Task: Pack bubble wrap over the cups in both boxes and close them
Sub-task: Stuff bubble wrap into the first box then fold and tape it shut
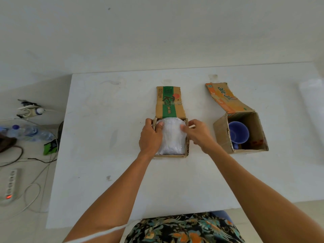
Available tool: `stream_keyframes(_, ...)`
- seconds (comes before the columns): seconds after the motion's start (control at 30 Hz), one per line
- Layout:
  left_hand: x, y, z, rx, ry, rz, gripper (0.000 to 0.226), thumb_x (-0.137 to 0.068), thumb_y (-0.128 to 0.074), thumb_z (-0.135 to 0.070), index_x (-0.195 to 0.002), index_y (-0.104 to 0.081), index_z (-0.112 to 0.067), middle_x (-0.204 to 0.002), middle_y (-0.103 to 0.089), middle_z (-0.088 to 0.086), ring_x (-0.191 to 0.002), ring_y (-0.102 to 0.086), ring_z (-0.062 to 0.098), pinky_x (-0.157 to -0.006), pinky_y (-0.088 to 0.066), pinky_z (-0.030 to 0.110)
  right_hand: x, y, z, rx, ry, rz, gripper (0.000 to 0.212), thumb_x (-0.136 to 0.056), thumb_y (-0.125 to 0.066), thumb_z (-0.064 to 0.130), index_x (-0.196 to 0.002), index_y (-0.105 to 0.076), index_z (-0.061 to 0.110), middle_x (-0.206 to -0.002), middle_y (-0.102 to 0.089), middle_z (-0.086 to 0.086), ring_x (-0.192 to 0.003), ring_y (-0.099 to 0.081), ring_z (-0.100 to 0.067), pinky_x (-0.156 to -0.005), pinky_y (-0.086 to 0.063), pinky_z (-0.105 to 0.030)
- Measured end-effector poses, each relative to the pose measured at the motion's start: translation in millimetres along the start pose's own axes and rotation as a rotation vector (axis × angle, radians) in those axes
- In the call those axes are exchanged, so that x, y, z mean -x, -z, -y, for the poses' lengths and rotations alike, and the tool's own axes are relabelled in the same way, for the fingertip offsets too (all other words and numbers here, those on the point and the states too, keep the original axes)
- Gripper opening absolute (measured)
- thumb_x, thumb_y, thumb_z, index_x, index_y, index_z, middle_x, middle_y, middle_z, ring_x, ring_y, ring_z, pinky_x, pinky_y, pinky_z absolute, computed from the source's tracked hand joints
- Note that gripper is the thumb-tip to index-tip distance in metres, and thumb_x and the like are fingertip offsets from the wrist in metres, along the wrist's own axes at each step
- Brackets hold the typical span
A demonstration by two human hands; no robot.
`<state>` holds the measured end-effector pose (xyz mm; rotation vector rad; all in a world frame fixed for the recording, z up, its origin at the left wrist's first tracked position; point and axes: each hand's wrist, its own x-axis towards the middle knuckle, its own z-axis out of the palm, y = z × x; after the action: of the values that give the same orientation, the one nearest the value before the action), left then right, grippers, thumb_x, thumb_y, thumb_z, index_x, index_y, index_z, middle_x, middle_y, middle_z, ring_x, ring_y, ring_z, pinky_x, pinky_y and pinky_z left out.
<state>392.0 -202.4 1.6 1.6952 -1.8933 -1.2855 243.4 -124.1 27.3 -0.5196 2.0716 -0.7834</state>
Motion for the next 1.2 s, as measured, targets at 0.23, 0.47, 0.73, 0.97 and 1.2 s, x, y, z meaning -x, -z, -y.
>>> stream_keyframes(0.23, 0.2, 0.5, -0.9, 0.01, -0.016, 0.007, 0.024, -0.098, -0.047, -0.042, -0.094, -0.042, -0.018, -0.092, -0.061, 0.003, -0.081, -0.057, 0.025, -0.065, -0.04, 0.034, 3.4, -20.5, 0.3, 0.396, 0.108, -0.162, 0.026, -0.095, -0.044, 0.038, -0.105, -0.04, 0.014, -0.089, -0.064, -0.015, -0.075, -0.059, -0.033, -0.061, -0.046, -0.037)
stream_keyframes(0.47, 1.5, 0.2, -1.3, 0.014, -0.014, -0.002, 0.022, -0.099, -0.047, -0.04, -0.094, -0.043, -0.018, -0.091, -0.06, 0.003, -0.083, -0.058, 0.027, -0.067, -0.042, 0.034, -0.6, 4.2, 9.0, 0.039, -0.063, 0.144, 0.032, -0.091, -0.055, 0.044, -0.101, -0.042, 0.017, -0.101, -0.061, -0.01, -0.077, -0.061, -0.025, -0.065, -0.055, -0.04)
stream_keyframes(0.73, 2.9, 2.9, -3.7, 0.124, 0.048, 0.026, 0.023, -0.097, -0.05, -0.041, -0.099, -0.046, -0.019, -0.089, -0.059, -0.002, -0.09, -0.06, 0.027, -0.077, -0.05, 0.041, -4.8, -5.7, 8.4, -0.115, -0.098, 0.117, 0.029, -0.081, -0.065, 0.037, -0.087, -0.043, 0.019, -0.104, -0.063, -0.016, -0.086, -0.061, -0.033, -0.073, -0.055, -0.051)
stream_keyframes(0.97, -4.1, 8.2, -17.2, 0.212, 0.234, 0.076, 0.058, -0.072, -0.069, -0.065, -0.102, -0.05, -0.019, -0.092, -0.058, -0.009, -0.083, -0.057, 0.009, -0.074, -0.051, 0.034, -8.8, -3.5, 10.5, -0.079, -0.082, 0.104, 0.028, -0.079, -0.067, 0.033, -0.087, -0.045, 0.017, -0.095, -0.062, -0.012, -0.083, -0.062, -0.032, -0.076, -0.055, -0.054)
stream_keyframes(1.2, -9.2, 3.8, -18.6, 0.085, 0.206, 0.052, 0.058, -0.073, -0.074, -0.055, -0.106, -0.046, -0.018, -0.087, -0.056, -0.008, -0.076, -0.058, 0.013, -0.062, -0.044, 0.031, -10.9, 9.6, 20.8, -0.113, -0.224, 0.241, 0.039, -0.082, -0.065, 0.038, -0.109, -0.054, 0.011, -0.109, -0.061, -0.013, -0.086, -0.064, -0.035, -0.073, -0.057, -0.048)
